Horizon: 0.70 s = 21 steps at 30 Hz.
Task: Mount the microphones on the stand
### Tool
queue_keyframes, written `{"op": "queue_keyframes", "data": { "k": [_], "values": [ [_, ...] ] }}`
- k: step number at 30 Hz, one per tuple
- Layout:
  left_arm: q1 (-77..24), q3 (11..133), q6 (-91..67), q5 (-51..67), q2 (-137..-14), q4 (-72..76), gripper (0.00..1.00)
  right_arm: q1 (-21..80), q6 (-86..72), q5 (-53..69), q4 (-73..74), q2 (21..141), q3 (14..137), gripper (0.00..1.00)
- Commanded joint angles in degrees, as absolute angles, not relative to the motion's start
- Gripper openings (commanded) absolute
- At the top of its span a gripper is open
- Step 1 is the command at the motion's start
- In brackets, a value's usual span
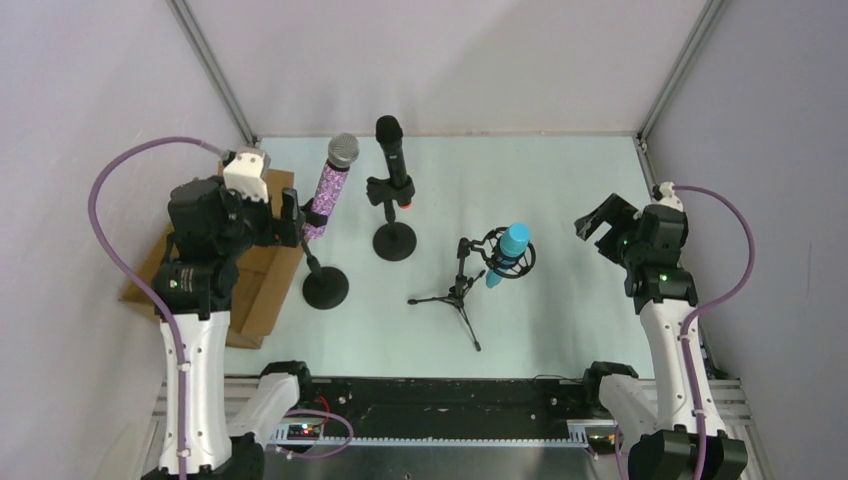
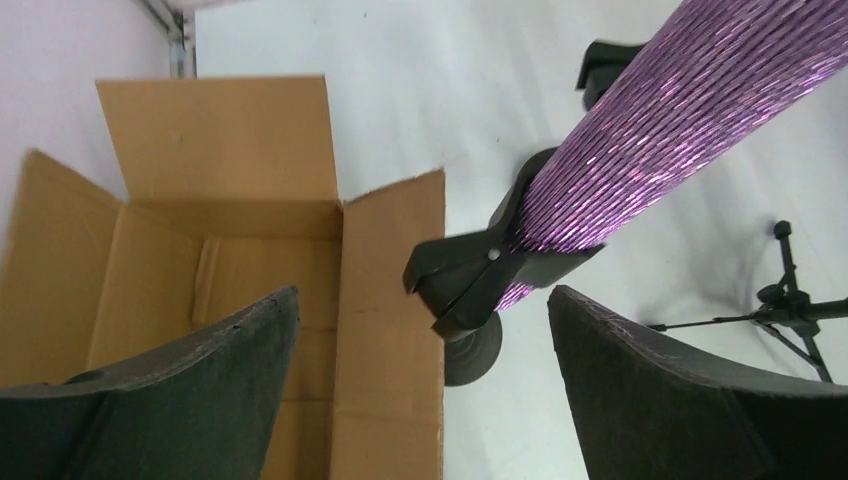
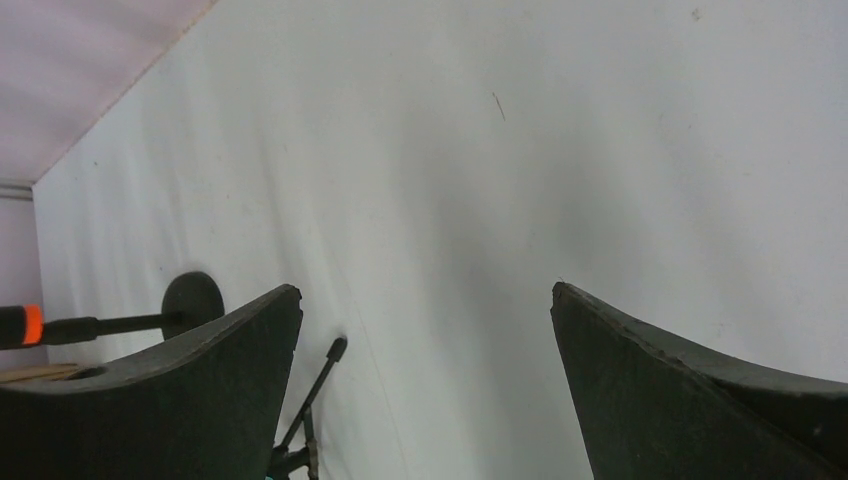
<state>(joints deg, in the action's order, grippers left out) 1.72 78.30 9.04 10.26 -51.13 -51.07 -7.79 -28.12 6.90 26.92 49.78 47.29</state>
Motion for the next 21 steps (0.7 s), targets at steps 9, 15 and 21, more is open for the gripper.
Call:
{"op": "queue_keyframes", "data": {
  "k": [9,15,21],
  "values": [
    [8.7,50.0,6.1,7.0,-41.1,-32.9,0.98,-0.3,-28.2,-20.0,6.9,48.7,33.7,0.99],
    [11.3,29.2,5.1,4.1,-33.5,-3.3,0.98,3.2,-20.5,-29.2,-9.6,52.3,25.3,0.99],
    [11.8,16.5,1.2,7.0,-38.2,17.6,0.98,5.8,-14.6,-36.2,-28.1,54.6,16.4,1.0]
  ]
}}
